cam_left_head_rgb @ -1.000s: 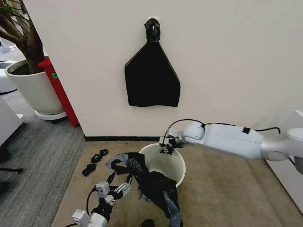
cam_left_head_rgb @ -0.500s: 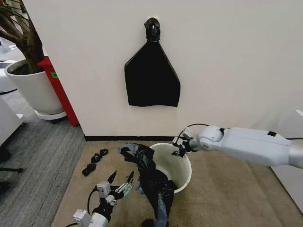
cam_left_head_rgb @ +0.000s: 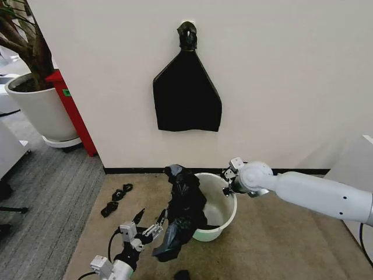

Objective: Place the garbage bag over the trash bin.

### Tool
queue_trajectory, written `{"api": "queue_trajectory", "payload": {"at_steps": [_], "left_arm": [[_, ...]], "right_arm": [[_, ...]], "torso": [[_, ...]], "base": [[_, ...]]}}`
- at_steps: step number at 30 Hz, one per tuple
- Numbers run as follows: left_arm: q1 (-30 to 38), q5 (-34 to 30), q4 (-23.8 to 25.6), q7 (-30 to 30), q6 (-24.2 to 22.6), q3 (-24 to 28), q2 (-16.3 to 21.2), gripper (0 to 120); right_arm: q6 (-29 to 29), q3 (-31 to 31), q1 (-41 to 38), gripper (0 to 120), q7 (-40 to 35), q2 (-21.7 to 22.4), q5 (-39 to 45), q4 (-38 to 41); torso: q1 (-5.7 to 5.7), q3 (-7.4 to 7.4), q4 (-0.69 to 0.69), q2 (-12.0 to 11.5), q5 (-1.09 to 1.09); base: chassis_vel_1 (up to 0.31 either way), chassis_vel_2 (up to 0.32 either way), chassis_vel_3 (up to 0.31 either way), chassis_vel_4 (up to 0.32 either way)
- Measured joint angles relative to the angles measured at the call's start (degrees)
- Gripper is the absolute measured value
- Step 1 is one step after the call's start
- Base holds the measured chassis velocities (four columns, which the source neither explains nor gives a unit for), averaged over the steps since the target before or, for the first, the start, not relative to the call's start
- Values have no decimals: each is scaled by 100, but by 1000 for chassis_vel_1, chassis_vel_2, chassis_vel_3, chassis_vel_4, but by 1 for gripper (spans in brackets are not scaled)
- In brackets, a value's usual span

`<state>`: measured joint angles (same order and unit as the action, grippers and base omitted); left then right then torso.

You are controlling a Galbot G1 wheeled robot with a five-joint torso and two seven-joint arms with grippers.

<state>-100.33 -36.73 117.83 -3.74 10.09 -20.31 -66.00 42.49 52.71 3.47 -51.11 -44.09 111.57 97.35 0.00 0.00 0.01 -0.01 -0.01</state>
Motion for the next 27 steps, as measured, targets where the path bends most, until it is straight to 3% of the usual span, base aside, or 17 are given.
{"api": "queue_trajectory", "payload": {"at_steps": [5, 9, 18, 27], "left_arm": [[-2, 34, 0, 3, 2, -1, -66, 94], [-35, 81, -40, 7, 5, 4, -97, 94], [-61, 115, -69, 30, -17, 4, -71, 94], [-29, 114, -49, 74, -55, -1, 1, 94]], "right_arm": [[-5, -412, 448, 0, -290, 51, 122, 176], [-10, -951, 948, 0, -88, 149, -52, 176], [-28, -1401, 1414, 0, 262, 116, -475, 78], [-38, -1940, 1372, 33, 153, 26, -490, -19]], "torso": [[0, 0, -1, 0, 0], [0, 0, -2, 0, 1], [0, -1, -1, 1, -1], [0, 0, 0, 0, 1]], "base": [[0, 0, 0, 0], [0, 0, 0, 0], [0, 0, 0, 0], [0, 0, 0, 0]]}}
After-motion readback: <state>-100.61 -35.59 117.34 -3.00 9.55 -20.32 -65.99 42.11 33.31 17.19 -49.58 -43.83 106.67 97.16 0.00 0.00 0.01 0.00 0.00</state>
